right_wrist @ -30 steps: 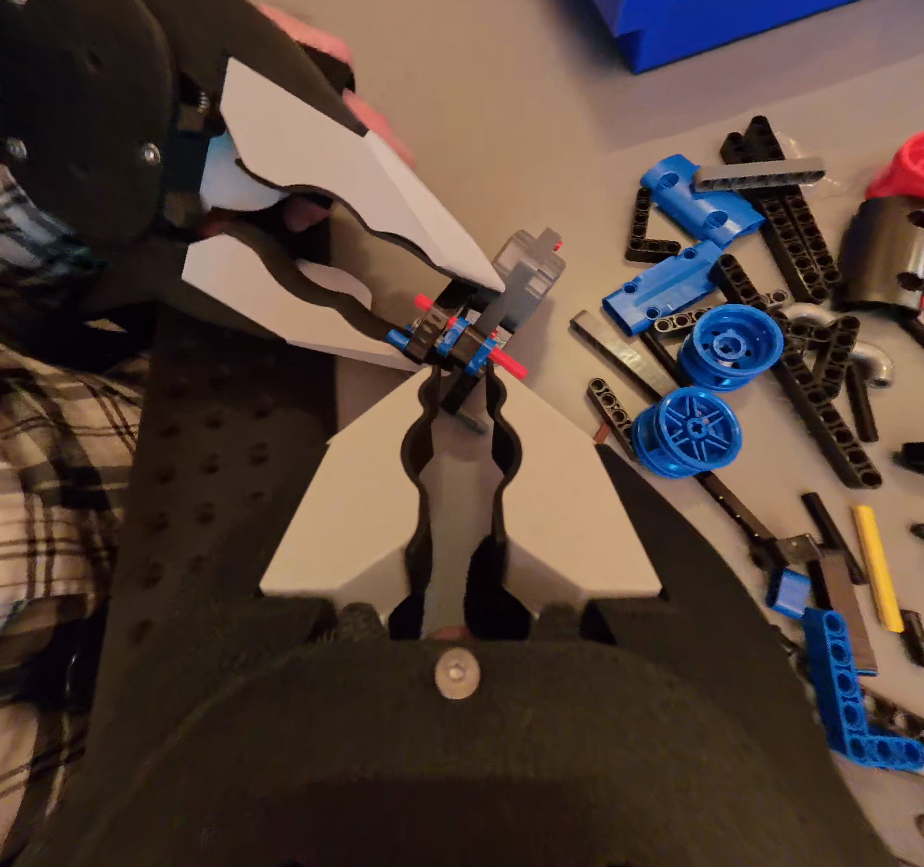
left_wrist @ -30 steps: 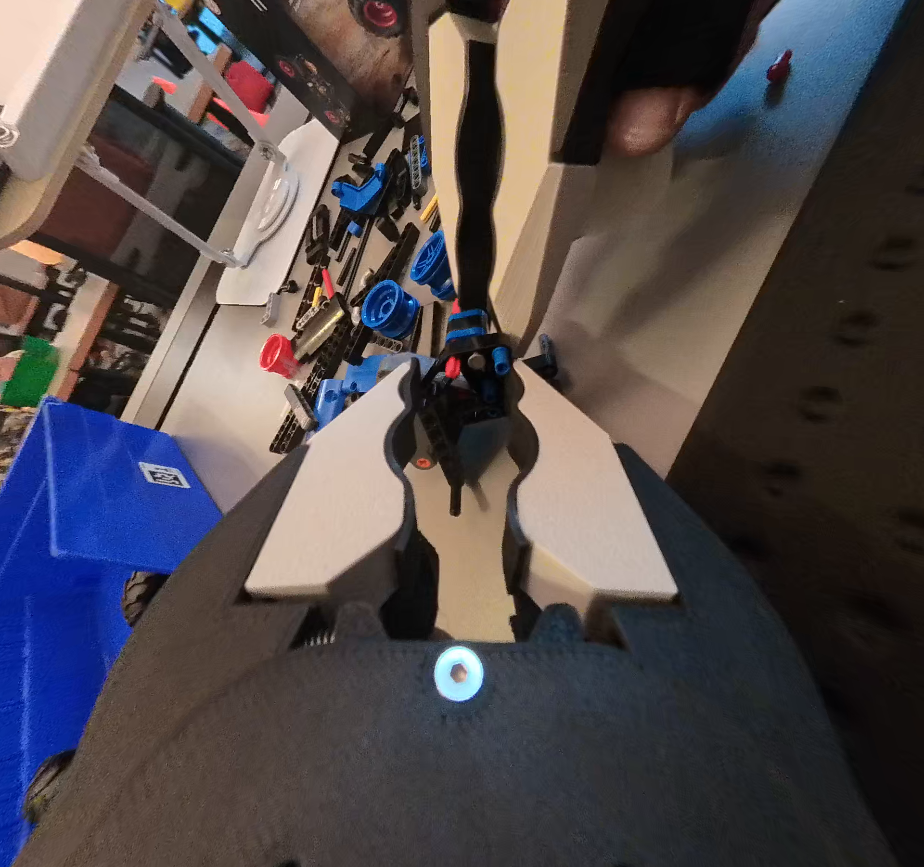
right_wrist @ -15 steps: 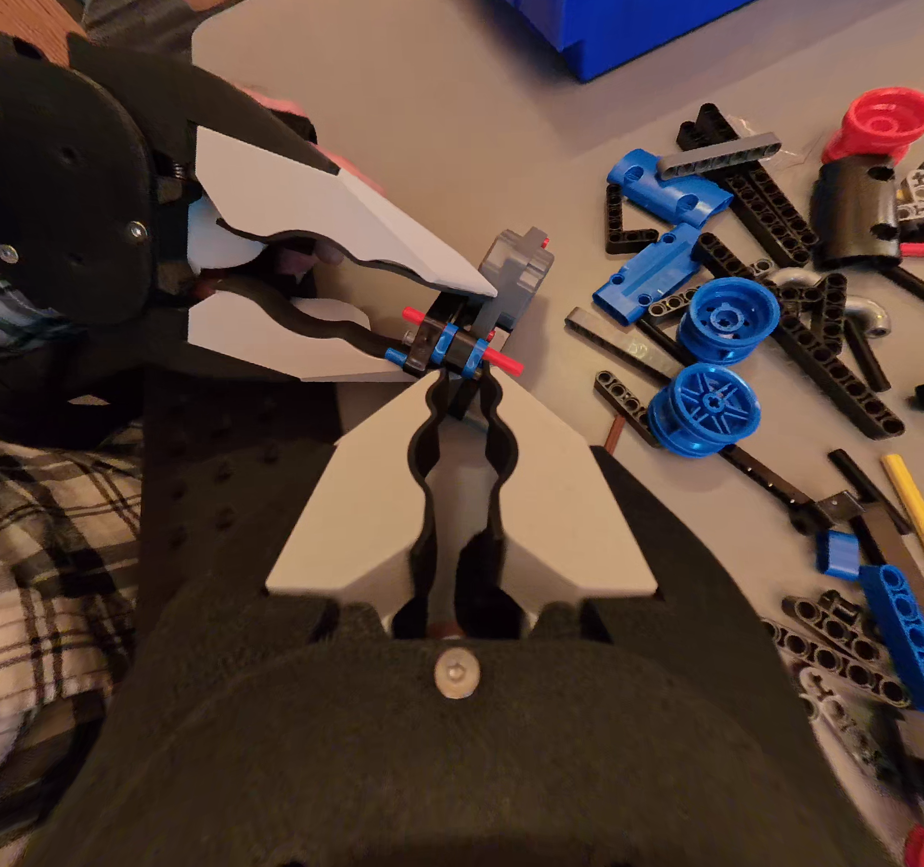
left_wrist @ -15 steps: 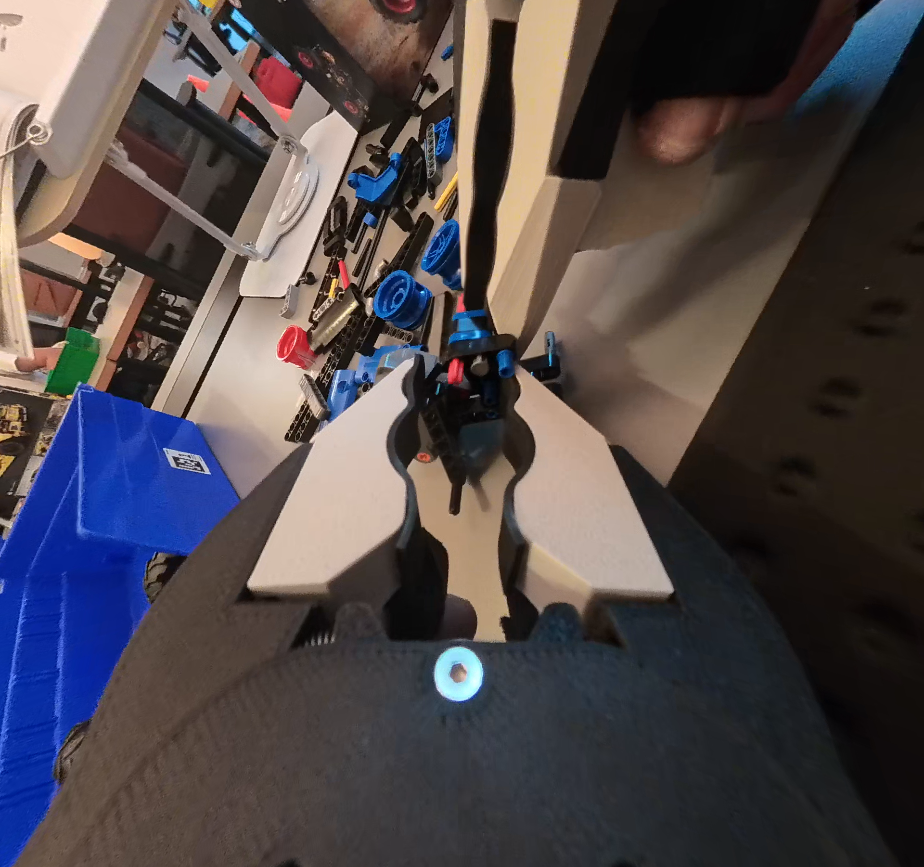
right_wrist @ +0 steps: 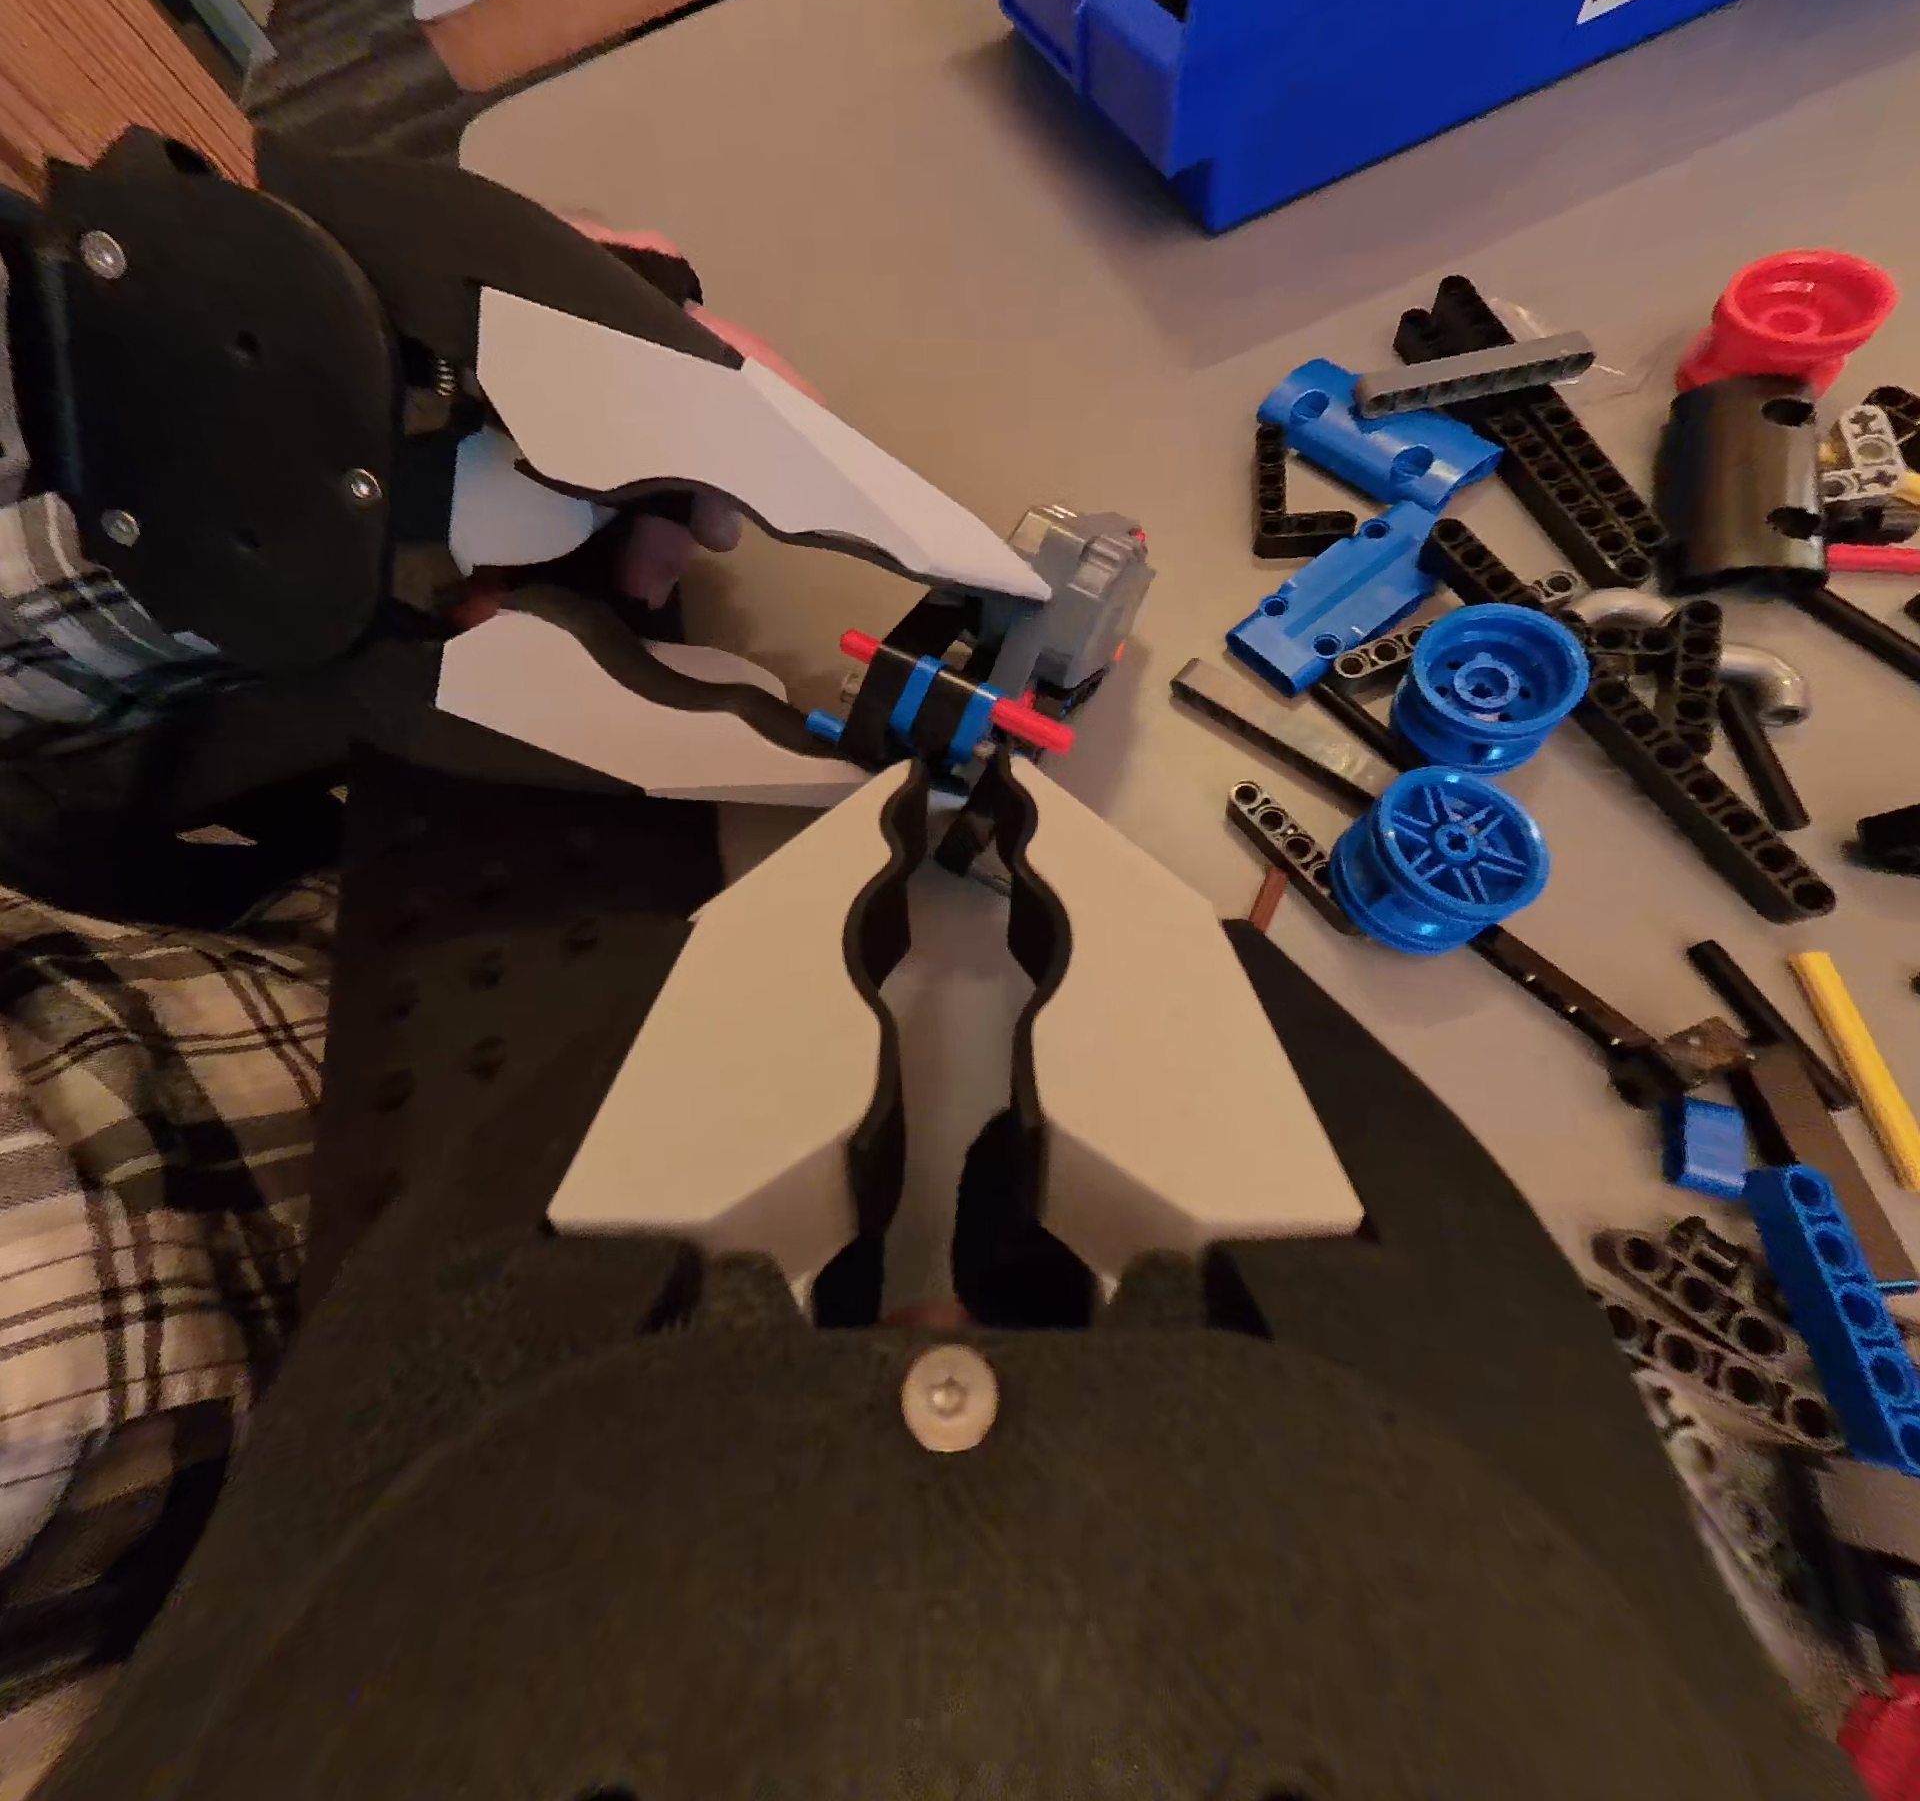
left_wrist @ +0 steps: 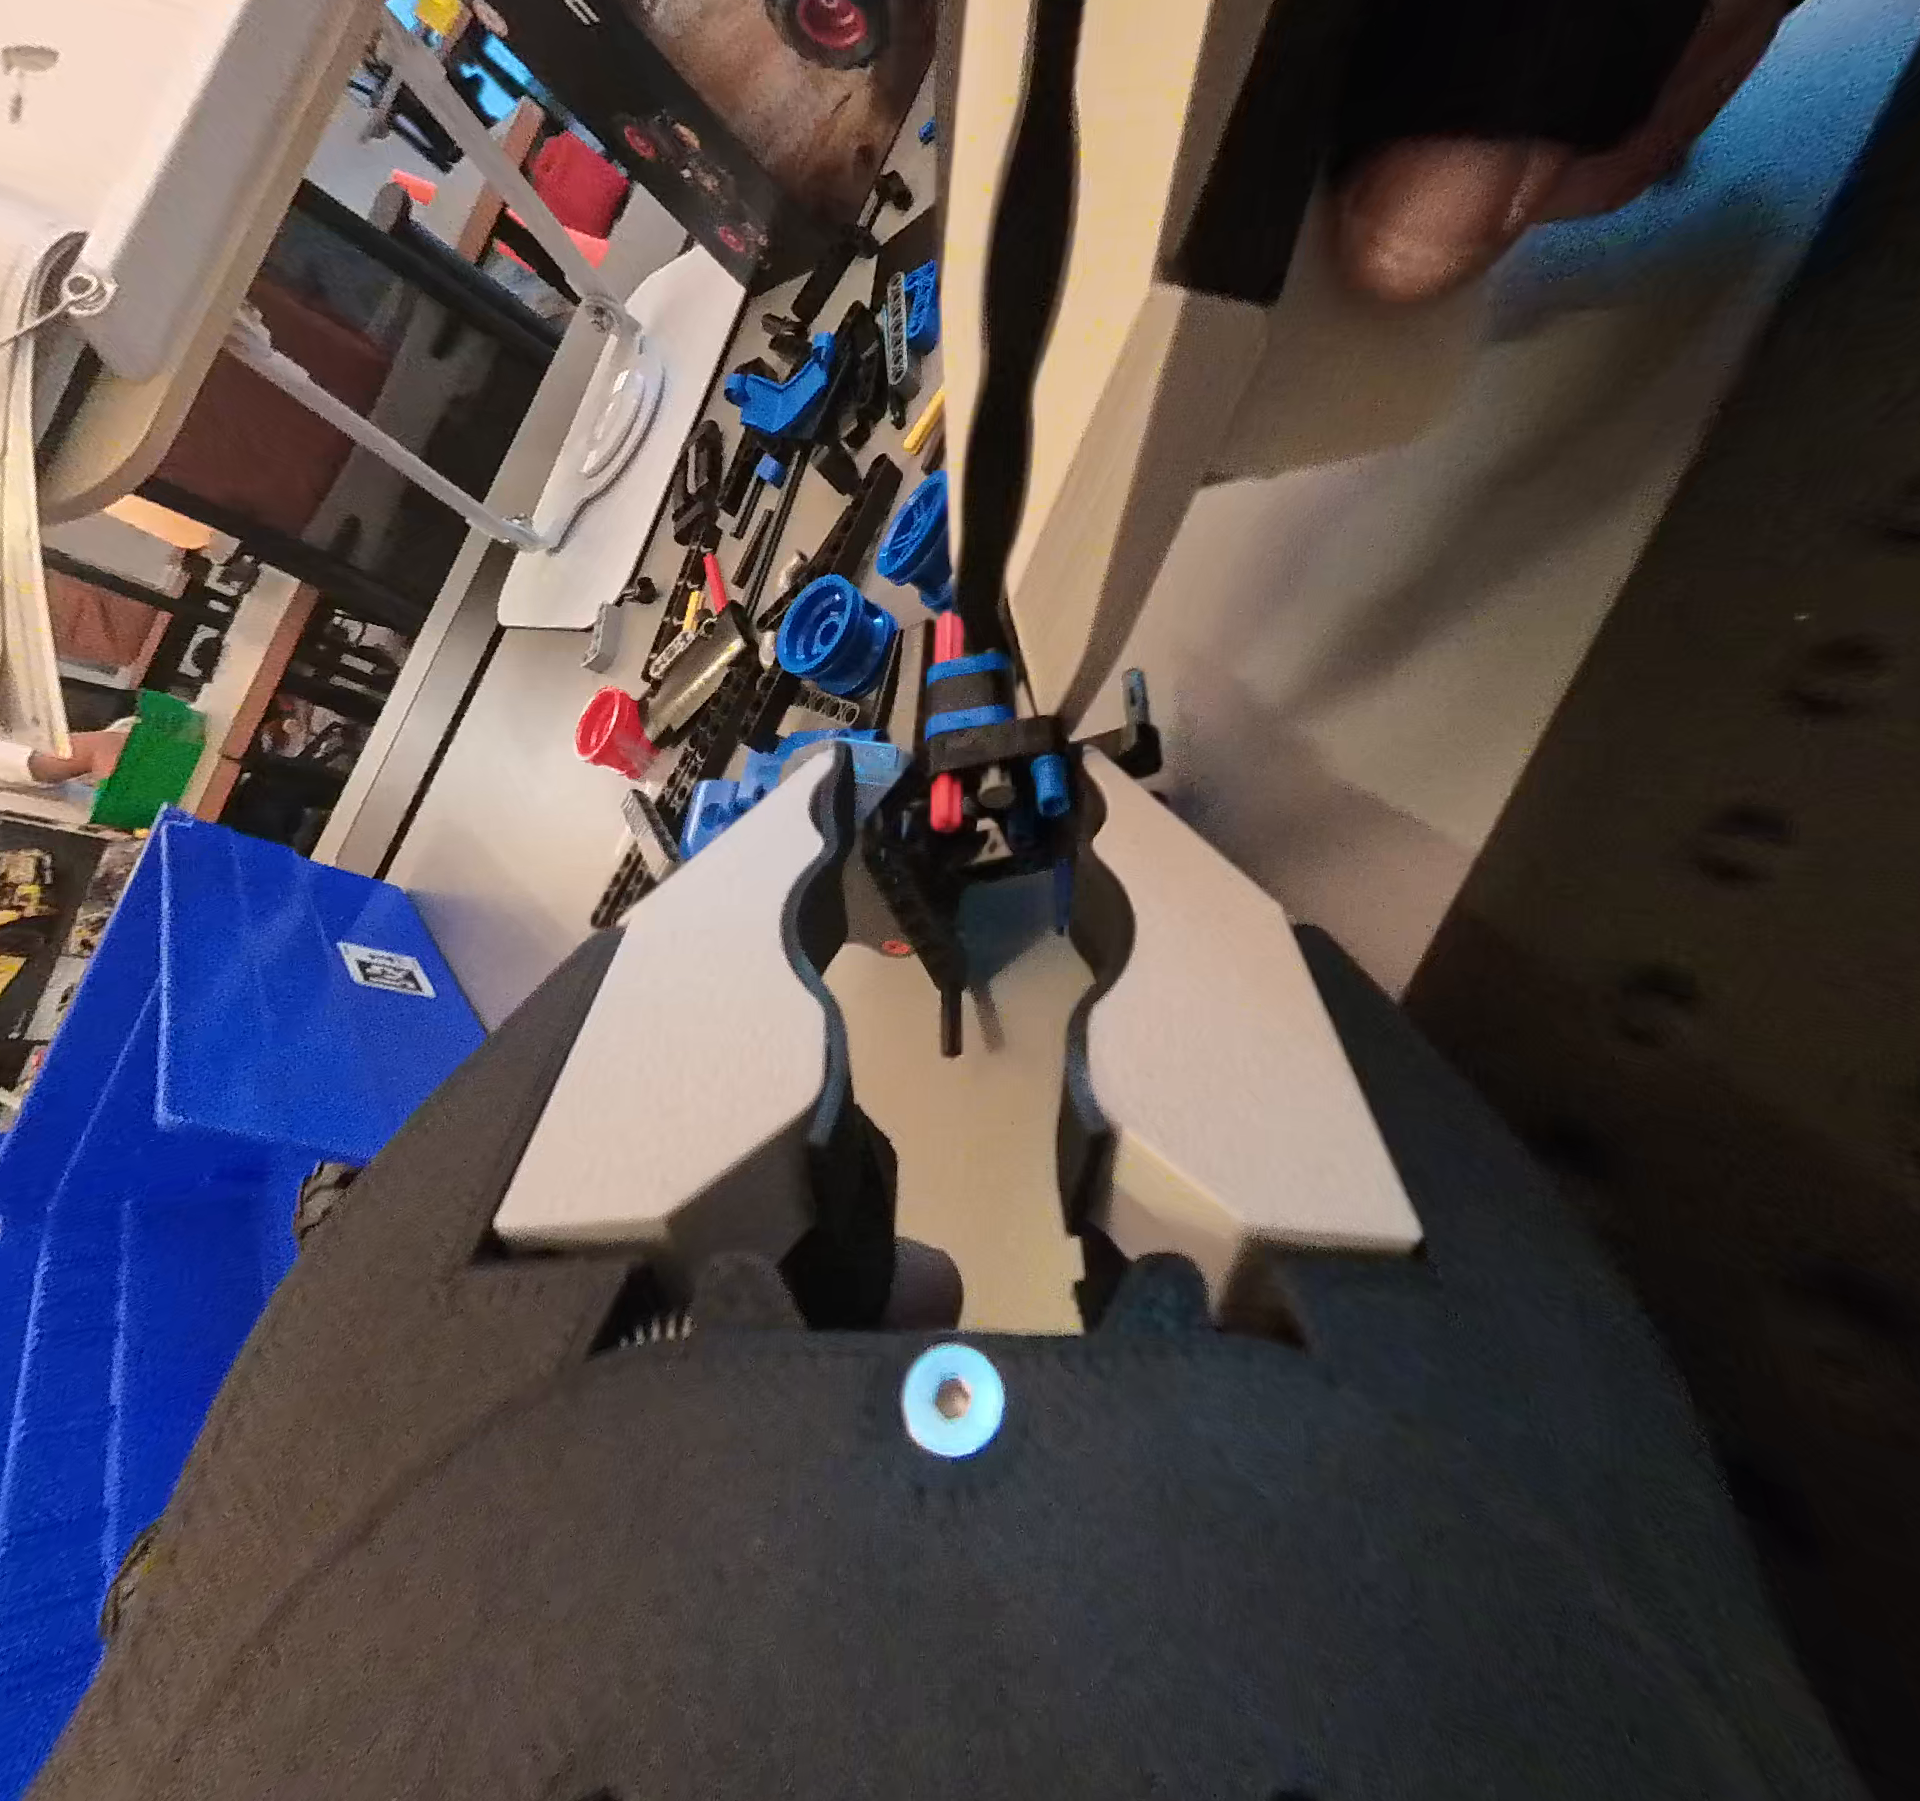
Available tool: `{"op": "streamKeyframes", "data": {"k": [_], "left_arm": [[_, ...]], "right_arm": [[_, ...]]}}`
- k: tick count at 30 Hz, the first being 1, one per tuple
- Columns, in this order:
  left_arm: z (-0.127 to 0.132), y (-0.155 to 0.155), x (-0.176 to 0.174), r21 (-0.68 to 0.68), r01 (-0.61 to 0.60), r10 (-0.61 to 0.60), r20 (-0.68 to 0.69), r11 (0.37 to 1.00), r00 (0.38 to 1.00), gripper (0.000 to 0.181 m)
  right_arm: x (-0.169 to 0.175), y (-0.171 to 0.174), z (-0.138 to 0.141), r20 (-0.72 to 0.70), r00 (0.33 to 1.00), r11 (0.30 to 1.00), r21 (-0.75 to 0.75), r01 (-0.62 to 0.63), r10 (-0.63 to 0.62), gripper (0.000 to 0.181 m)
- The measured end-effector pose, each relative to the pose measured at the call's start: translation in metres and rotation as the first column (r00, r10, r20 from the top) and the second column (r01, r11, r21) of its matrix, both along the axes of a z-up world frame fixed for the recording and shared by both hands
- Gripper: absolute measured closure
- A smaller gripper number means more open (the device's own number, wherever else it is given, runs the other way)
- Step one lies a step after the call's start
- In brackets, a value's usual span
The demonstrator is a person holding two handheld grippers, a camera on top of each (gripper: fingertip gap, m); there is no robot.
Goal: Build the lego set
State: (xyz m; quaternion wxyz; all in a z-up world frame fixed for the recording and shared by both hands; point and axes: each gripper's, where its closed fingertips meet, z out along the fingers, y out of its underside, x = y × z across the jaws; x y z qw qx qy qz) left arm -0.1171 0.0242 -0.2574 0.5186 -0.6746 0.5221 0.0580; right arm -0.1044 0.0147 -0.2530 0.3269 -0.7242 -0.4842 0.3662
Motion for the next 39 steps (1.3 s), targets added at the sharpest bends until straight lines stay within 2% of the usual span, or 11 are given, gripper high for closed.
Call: {"op": "streamKeyframes", "data": {"k": [2, 4, 11, 14, 16, 21, 30, 34, 39], "left_arm": [[-0.002, -0.002, 0.003, -0.007, 0.012, -0.012, -0.010, 1.000, 1.000, 0.143], [-0.004, -0.002, 0.003, 0.000, 0.008, -0.008, -0.026, 1.000, 1.000, 0.150], [-0.005, -0.002, 0.003, 0.002, 0.006, -0.006, -0.022, 1.000, 1.000, 0.149], [0.002, -0.007, 0.005, 0.002, 0.030, -0.030, 0.018, 1.000, 0.999, 0.128], [0.004, -0.009, 0.002, -0.006, 0.023, -0.022, 0.030, 1.000, 0.999, 0.124], [-0.004, -0.014, -0.003, -0.006, 0.010, -0.010, -0.020, 1.000, 1.000, 0.150], [-0.007, -0.012, -0.004, 0.020, 0.000, 0.001, -0.040, 1.000, 0.999, 0.151], [-0.008, -0.011, -0.004, 0.024, -0.007, 0.008, -0.046, 1.000, 0.999, 0.152], [-0.011, -0.011, -0.003, 0.019, -0.004, 0.005, -0.056, 1.000, 0.998, 0.151]], "right_arm": [[-0.003, -0.004, -0.001, 0.008, 1.000, 1.000, 0.020, -0.006, 0.006, 0.169], [-0.004, -0.005, 0.000, 0.006, 1.000, 0.999, 0.039, 0.008, -0.008, 0.175], [0.000, -0.001, 0.001, 0.030, 0.998, 0.992, 0.115, 0.052, -0.056, 0.171], [0.003, -0.002, -0.003, 0.036, 0.998, 0.994, 0.098, 0.051, -0.055, 0.167], [0.004, -0.004, -0.003, 0.029, 0.998, 0.995, 0.085, 0.047, -0.050, 0.162], [0.001, -0.009, 0.002, -0.004, 1.000, 0.997, 0.073, 0.031, -0.031, 0.156], [-0.002, -0.010, 0.001, -0.004, 0.999, 0.998, 0.044, 0.045, -0.045, 0.151], [-0.004, -0.009, 0.002, -0.041, 0.997, 0.997, -0.042, 0.058, -0.060, 0.148], [-0.005, -0.006, 0.000, -0.056, 0.995, 0.993, -0.095, 0.077, -0.082, 0.154]]}}
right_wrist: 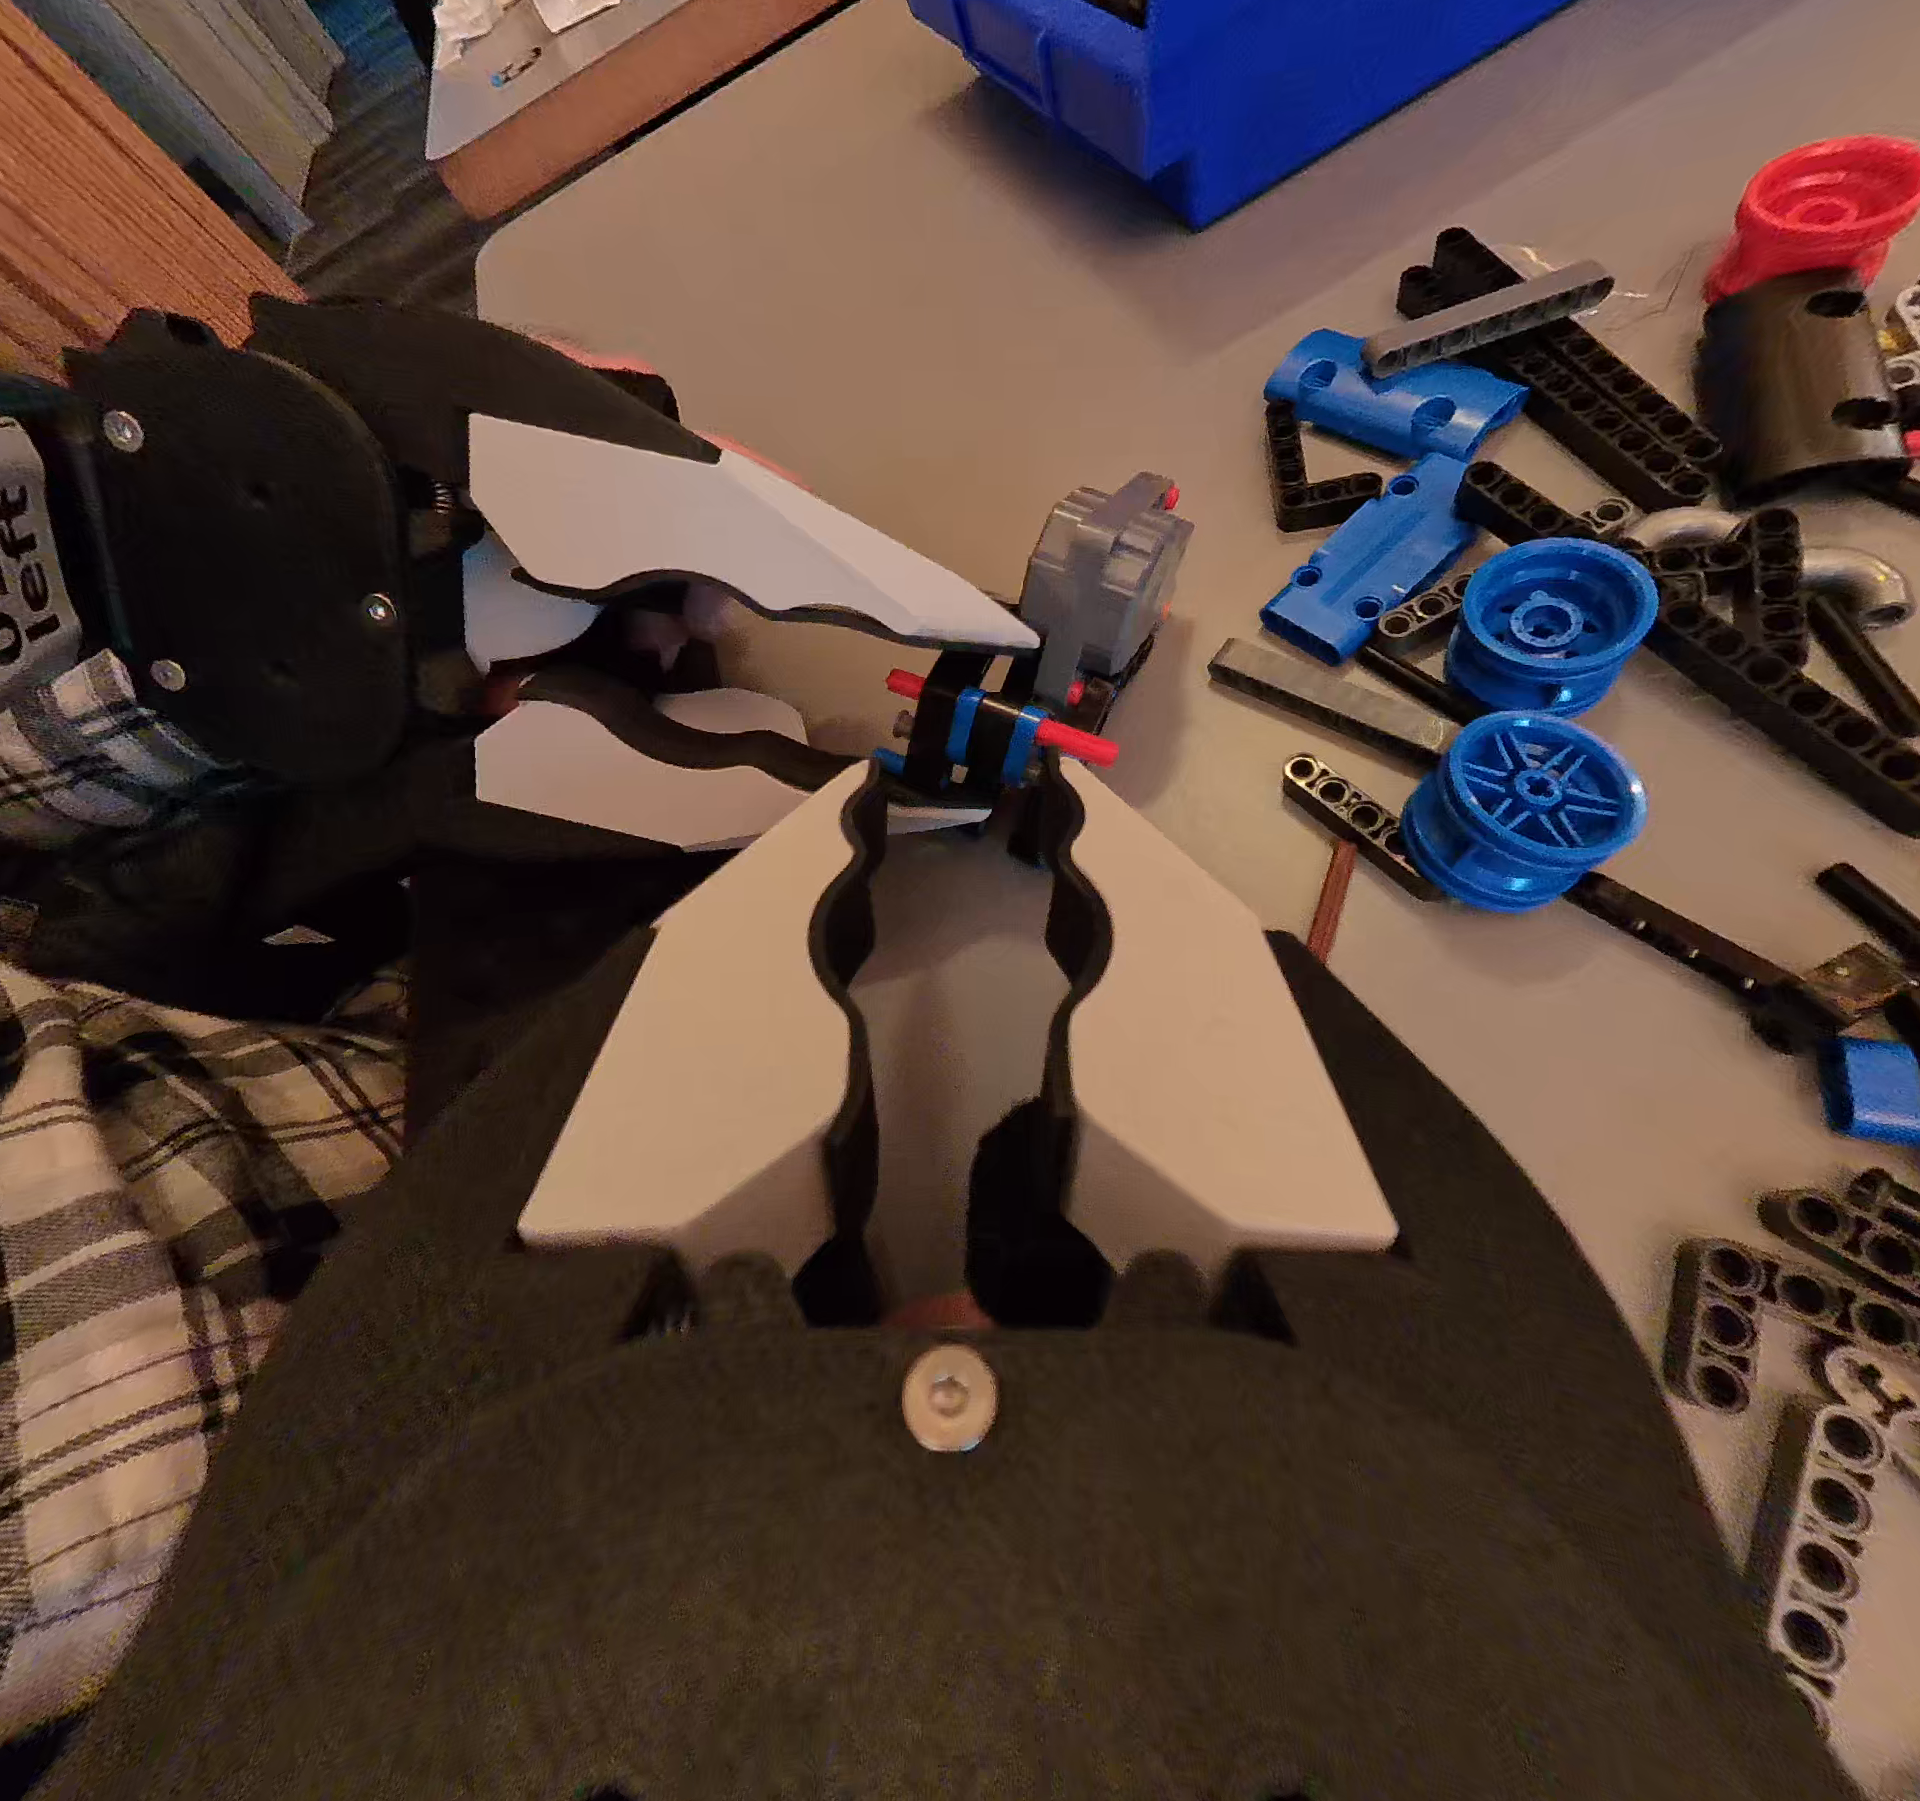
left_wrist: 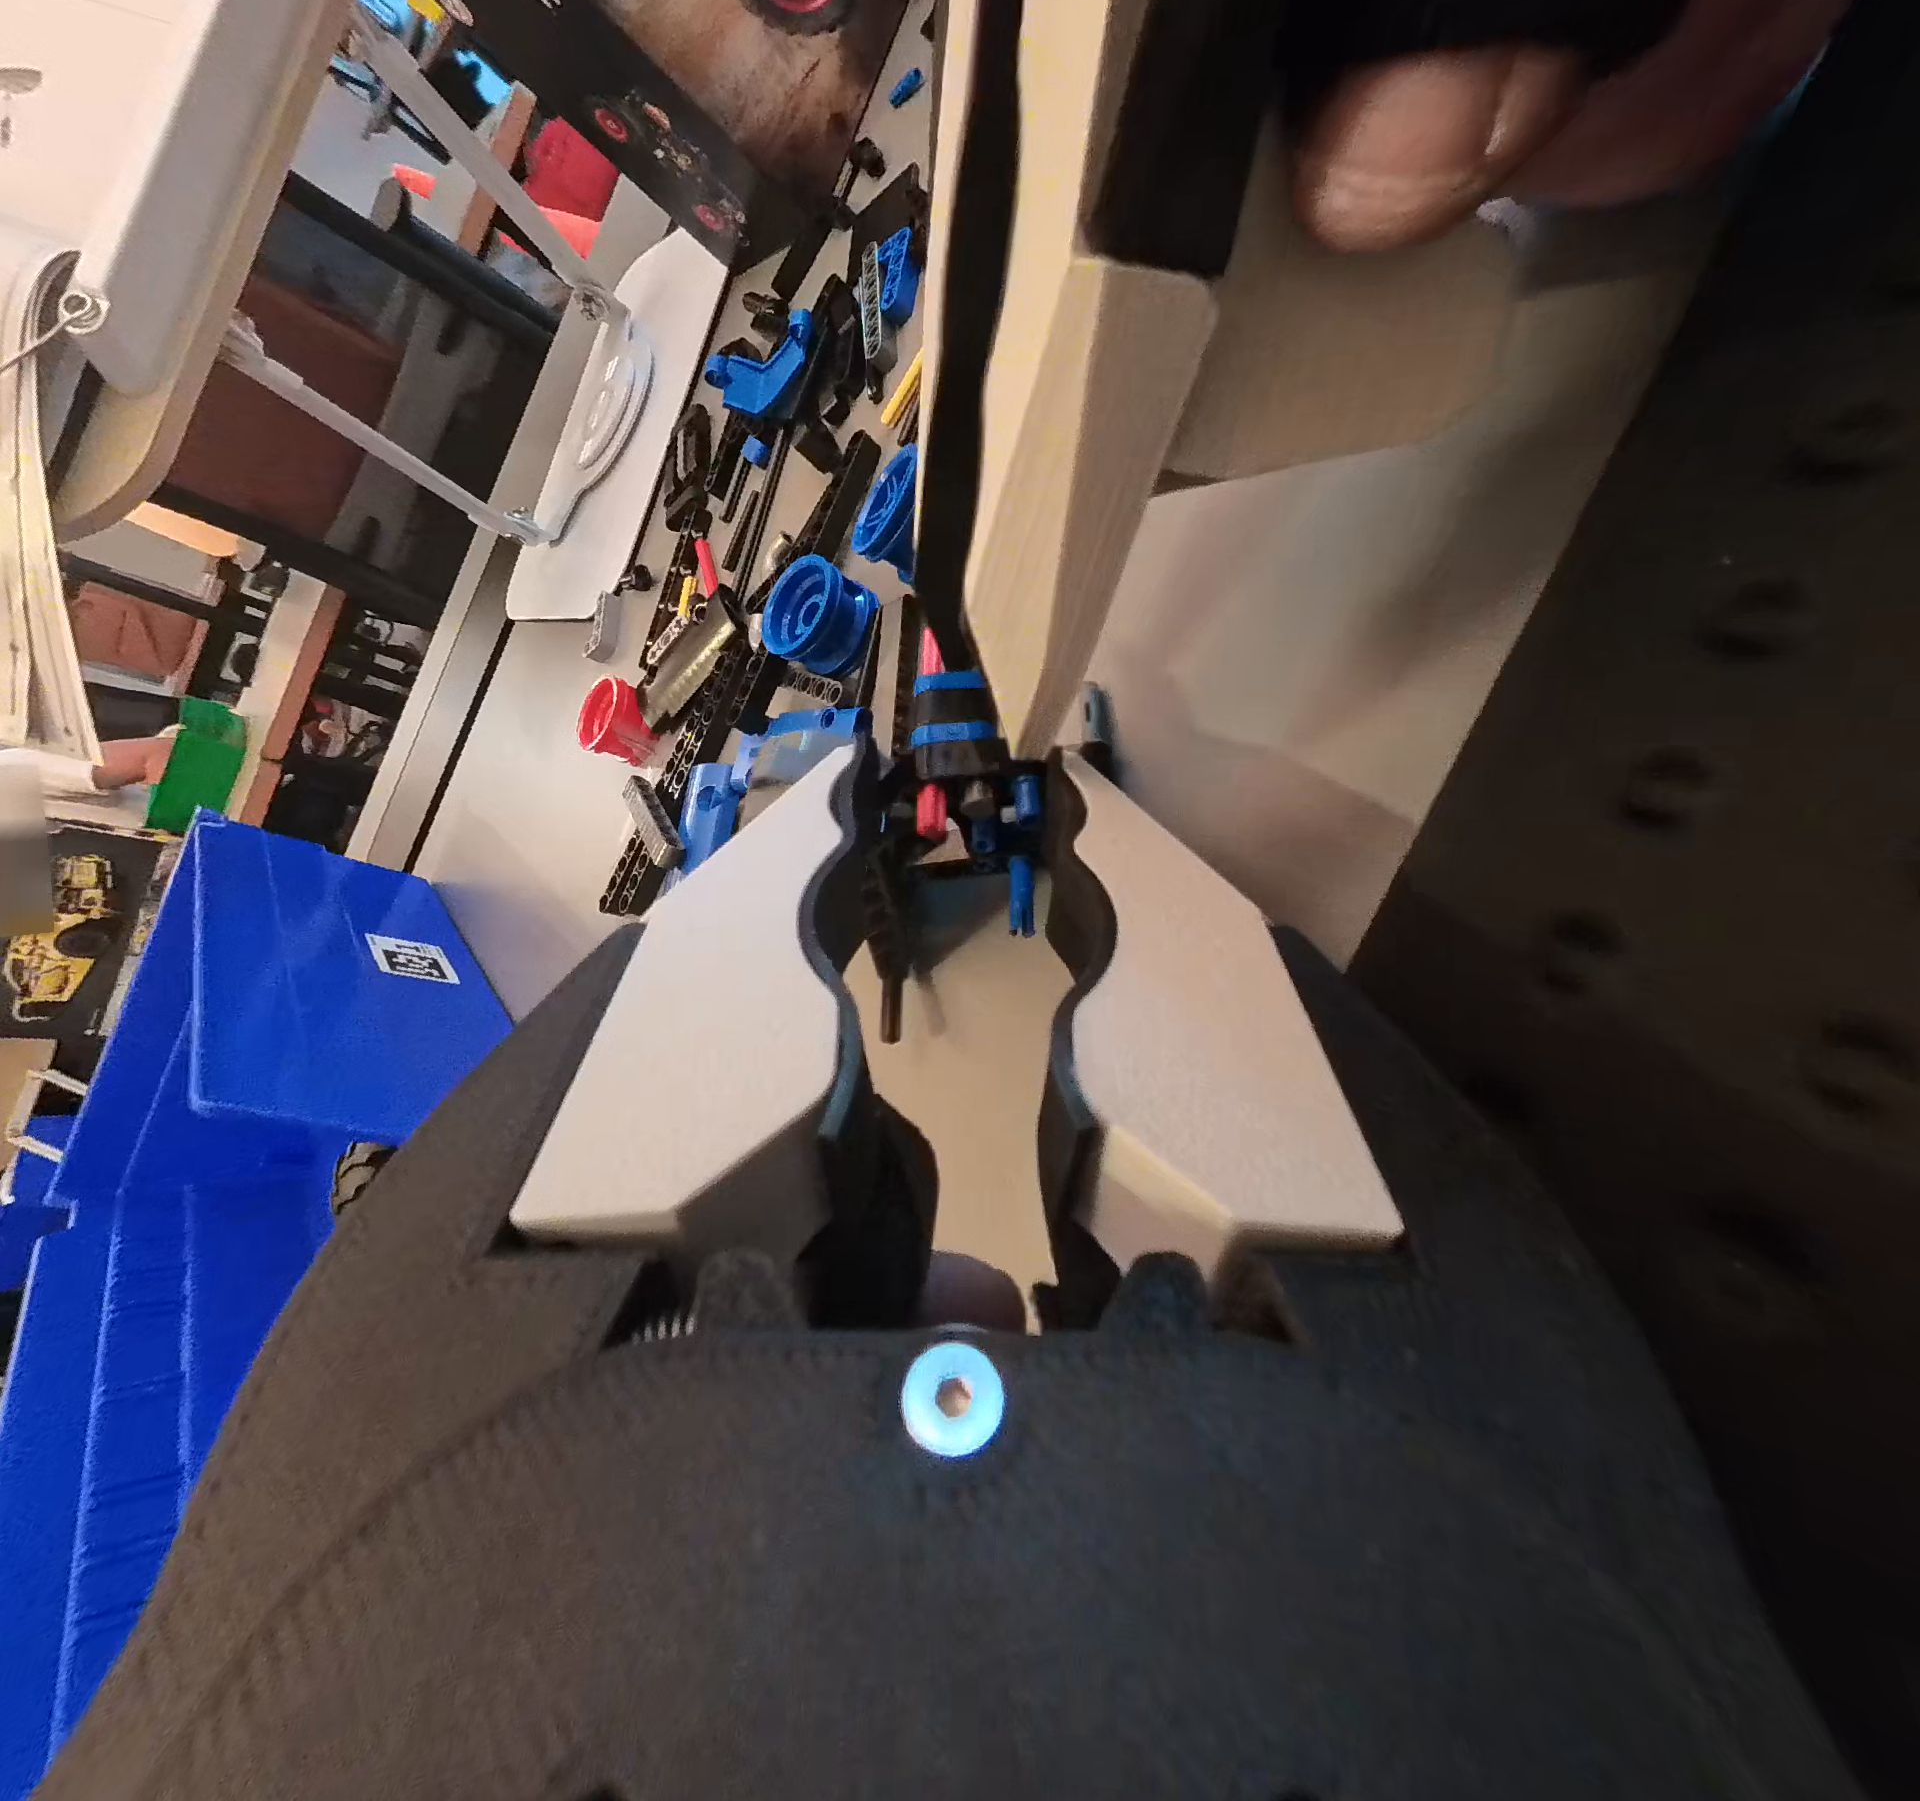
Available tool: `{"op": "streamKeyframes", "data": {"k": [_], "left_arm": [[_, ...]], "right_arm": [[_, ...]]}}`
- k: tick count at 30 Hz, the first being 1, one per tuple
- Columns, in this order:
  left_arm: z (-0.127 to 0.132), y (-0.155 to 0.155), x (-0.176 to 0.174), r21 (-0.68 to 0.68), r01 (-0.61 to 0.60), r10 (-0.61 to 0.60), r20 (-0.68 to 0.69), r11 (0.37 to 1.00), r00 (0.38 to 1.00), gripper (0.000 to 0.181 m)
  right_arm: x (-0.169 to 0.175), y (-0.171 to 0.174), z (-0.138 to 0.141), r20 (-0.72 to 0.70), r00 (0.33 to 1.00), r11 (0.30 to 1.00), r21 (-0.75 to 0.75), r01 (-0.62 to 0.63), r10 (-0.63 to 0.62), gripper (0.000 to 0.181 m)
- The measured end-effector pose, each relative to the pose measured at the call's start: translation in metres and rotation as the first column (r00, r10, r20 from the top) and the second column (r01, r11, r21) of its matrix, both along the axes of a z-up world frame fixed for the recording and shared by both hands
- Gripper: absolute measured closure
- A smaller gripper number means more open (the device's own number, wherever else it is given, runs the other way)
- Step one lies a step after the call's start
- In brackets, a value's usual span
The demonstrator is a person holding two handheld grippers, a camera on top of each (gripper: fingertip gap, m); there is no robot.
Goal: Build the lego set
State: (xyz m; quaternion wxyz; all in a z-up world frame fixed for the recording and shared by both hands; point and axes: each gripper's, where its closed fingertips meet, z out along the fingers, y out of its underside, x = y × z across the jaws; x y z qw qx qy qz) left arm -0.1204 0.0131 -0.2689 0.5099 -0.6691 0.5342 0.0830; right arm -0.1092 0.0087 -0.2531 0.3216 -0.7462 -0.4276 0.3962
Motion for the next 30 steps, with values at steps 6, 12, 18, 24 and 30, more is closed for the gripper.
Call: {"op": "streamKeyframes", "data": {"k": [6, 12, 18, 24, 30], "left_arm": [[-0.002, 0.001, 0.001, 0.012, -0.004, 0.005, -0.020, 1.000, 1.000, 0.153], [-0.004, 0.002, 0.001, 0.011, -0.011, 0.012, -0.028, 1.000, 1.000, 0.154], [-0.007, 0.003, 0.001, 0.003, -0.016, 0.016, -0.039, 1.000, 0.999, 0.155], [-0.004, 0.006, 0.004, -0.014, -0.013, 0.013, -0.010, 1.000, 1.000, 0.154], [0.011, 0.010, 0.006, 0.019, -0.023, 0.022, 0.057, 1.000, 0.998, 0.141]], "right_arm": [[-0.001, 0.002, -0.002, 0.013, 1.000, 1.000, 0.010, 0.021, -0.021, 0.158], [-0.002, 0.003, -0.006, 0.058, 0.997, 0.996, 0.077, 0.039, -0.043, 0.162], [-0.008, 0.001, -0.005, 0.048, 0.999, 0.996, 0.083, 0.015, -0.019, 0.165], [-0.006, 0.009, -0.005, 0.017, 1.000, 0.997, 0.077, 0.010, -0.011, 0.177], [0.012, 0.025, 0.008, 0.129, 0.991, 0.930, 0.357, -0.085, 0.041, 0.159]]}}
